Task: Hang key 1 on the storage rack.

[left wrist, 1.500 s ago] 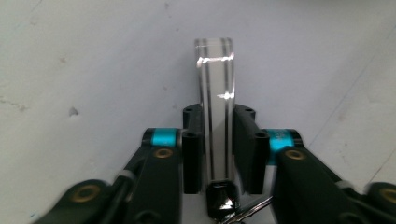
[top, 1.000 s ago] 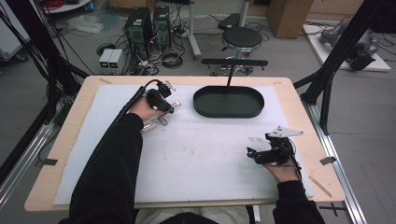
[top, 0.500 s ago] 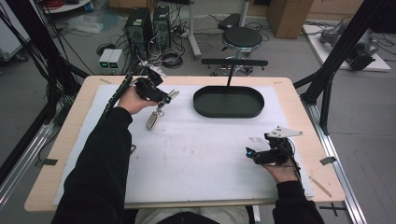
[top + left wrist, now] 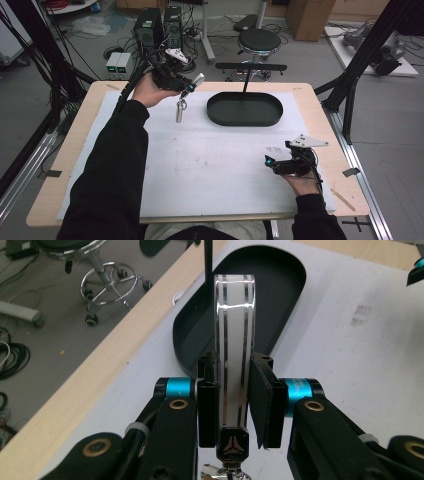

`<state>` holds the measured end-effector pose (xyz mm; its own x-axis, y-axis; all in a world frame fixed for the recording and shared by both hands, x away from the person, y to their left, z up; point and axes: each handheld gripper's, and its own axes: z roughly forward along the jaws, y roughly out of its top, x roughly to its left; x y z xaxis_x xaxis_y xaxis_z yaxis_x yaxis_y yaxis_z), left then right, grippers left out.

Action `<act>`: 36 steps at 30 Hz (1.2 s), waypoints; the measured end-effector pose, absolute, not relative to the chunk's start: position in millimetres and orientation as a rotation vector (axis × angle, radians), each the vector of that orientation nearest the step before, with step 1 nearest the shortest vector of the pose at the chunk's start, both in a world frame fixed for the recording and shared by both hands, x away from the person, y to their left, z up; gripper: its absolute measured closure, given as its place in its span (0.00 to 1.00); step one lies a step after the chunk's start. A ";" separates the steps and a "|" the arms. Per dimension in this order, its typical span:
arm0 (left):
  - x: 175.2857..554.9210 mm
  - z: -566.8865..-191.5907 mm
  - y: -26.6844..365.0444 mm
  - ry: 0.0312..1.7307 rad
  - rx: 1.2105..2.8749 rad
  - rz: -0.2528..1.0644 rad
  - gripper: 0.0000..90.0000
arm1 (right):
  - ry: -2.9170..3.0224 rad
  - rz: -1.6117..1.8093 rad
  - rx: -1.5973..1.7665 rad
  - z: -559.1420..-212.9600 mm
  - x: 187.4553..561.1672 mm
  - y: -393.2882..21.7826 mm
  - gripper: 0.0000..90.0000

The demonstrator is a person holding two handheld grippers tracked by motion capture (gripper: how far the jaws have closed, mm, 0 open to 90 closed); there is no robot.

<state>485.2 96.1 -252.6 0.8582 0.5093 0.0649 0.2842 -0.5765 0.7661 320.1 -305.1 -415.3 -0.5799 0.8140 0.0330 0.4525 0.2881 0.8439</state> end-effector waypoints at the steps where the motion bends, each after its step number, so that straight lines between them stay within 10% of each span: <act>1: 485.2 -252.6 96.1 0.572 2.217 0.355 0.84 | 2.158 1.210 1.137 -415.3 320.1 -305.1 0.01; 36: 511.8 -215.2 -38.9 0.291 2.176 0.531 0.84 | 2.175 1.238 1.128 -416.6 320.5 -306.6 0.01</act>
